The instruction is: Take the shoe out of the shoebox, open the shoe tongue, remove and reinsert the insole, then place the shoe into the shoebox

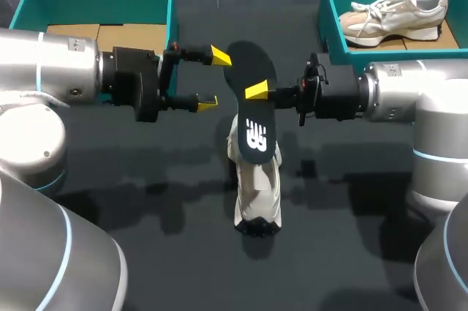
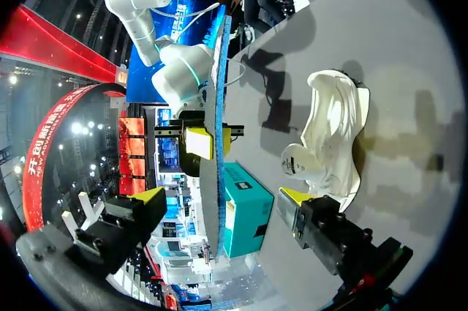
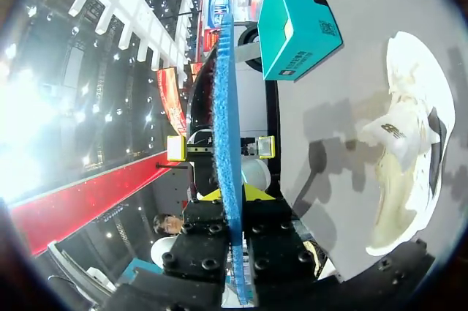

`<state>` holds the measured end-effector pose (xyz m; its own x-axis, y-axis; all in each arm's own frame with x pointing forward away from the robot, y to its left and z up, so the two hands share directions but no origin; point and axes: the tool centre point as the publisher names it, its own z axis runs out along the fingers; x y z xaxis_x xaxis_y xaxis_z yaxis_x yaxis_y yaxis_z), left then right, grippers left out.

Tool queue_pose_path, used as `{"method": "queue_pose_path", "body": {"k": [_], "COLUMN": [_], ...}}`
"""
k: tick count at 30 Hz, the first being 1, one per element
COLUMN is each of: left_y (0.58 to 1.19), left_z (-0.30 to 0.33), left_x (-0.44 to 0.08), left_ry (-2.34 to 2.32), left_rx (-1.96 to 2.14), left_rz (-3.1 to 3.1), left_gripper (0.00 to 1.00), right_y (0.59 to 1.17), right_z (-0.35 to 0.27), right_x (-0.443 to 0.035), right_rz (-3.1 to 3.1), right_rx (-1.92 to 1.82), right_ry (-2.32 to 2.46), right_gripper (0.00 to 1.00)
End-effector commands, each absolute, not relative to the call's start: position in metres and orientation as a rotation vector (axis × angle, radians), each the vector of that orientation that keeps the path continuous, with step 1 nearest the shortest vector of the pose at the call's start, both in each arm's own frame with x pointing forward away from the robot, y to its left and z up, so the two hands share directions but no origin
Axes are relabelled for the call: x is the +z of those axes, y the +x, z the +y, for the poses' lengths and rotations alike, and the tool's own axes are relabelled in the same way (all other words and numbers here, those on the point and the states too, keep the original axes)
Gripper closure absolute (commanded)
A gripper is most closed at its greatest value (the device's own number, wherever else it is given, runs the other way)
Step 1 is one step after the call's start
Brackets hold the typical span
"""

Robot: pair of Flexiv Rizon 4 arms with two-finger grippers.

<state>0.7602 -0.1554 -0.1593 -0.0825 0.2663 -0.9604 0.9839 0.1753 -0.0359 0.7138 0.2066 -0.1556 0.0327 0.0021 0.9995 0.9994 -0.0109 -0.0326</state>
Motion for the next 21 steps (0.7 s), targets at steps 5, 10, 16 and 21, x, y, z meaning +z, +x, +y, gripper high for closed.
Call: {"method": "queue_pose_path", "body": {"k": [5,10,16,21], "left_y": [0.766,0.766,0.765,0.763], "left_z": [-0.174,-0.18,-0.184,-0.186], "left_x": [-0.167,-0.167,-0.167,-0.167], "left_ry": [1.166,1.151,1.147,1.144], "left_rx": [-1.034,-1.046,-1.058,-1.063], "left_rz": [1.487,1.487,1.487,1.488], "left_gripper": [0.07,0.28,0.4,0.52], "right_y": [0.711,0.712,0.713,0.714], "right_z": [0.212,0.216,0.223,0.227], "right_x": [-0.155,-0.157,-0.159,-0.159], "right_rz": [-1.156,-1.135,-1.129,-1.132], "right_rx": [-1.198,-1.203,-1.202,-1.205], "right_ry": [-1.24,-1.235,-1.21,-1.203], "right_gripper": [1.0,1.0,1.0,1.0]}}
